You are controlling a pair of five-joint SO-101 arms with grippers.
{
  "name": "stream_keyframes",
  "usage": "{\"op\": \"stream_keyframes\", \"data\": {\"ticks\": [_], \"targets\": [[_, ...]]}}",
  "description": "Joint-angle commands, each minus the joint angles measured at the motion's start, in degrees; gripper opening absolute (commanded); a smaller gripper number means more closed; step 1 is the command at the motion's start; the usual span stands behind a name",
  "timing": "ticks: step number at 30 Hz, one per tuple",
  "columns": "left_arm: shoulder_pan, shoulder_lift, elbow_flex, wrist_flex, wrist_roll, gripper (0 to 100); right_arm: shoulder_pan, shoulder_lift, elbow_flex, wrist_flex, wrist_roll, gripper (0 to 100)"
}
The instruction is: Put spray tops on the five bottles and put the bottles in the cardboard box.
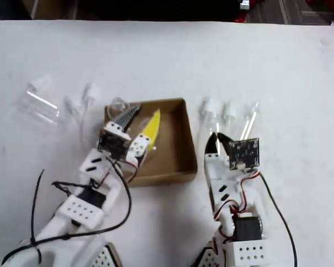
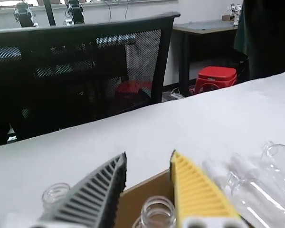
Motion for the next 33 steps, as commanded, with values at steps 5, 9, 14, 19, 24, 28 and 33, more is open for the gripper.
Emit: {"op": "stream_keyframes", "data": {"ticks": [5, 9, 14, 19, 24, 28, 33], "targets": [[-0.04, -22.64, -6.07, 27.60, 5.01, 14, -0.31, 0.13, 0.53, 0.40, -0.44, 1.9], [-0.04, -35.74, -12.48, 46.33, 4.92, 15, -0.22, 0.13, 0.53, 0.40, -0.44, 1.9], [-3.12, -45.23, -16.18, 57.85, 2.46, 15, -0.13, 0.13, 0.53, 0.40, -0.44, 1.9], [-12.70, -46.37, -18.29, 63.82, -5.45, 14, -0.13, 0.13, 0.53, 0.40, -0.44, 1.9], [-27.03, -46.37, -23.38, 70.15, -15.30, 14, -0.13, 0.13, 0.53, 0.40, -0.44, 1.9], [-38.11, -46.55, -24.44, 73.41, -26.55, 15, -0.13, 0.13, 0.53, 0.40, -0.44, 1.9], [-47.43, -46.55, -19.16, 74.11, -39.91, 16, -0.13, 0.13, 0.53, 0.40, -0.44, 1.9]]}}
